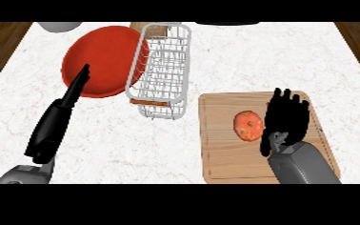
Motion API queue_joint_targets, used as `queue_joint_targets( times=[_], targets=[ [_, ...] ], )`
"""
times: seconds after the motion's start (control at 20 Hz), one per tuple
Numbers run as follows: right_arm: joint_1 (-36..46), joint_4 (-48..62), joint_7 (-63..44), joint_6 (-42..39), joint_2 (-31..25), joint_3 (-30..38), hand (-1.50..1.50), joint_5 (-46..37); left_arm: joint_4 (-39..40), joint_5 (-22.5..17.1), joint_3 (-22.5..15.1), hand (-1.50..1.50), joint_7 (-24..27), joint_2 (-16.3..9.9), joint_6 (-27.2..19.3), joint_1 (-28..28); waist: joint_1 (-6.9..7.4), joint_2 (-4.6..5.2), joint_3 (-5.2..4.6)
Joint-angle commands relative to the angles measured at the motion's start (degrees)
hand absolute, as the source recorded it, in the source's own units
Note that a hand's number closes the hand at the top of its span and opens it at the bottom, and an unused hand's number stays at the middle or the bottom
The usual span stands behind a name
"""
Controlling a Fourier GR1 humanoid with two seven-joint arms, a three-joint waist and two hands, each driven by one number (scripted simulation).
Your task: Pick the croissant from the cutting board and place it in the tiered basket
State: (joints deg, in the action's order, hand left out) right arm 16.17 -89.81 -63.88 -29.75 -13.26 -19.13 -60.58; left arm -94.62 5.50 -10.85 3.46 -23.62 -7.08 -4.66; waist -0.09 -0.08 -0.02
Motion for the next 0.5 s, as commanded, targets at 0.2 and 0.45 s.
queue_joint_targets(
  times=[0.2, 0.45],
  targets=[
    [-2.66, 0.56, -4.92, -0.14, 3.73, 2.53, -1.50, -6.16, -1.18, -0.52, 2.19, 0.00, -0.35, 0.41, 3.14, 0.16, 0.20, 0.00, 0.01],
    [-1.71, 9.80, 1.13, 4.92, 4.62, 6.26, -1.50, -8.91, 1.70, 3.37, 1.46, 0.00, -0.21, 3.45, 1.66, -1.55, 0.26, 0.14, 0.03]
  ],
)
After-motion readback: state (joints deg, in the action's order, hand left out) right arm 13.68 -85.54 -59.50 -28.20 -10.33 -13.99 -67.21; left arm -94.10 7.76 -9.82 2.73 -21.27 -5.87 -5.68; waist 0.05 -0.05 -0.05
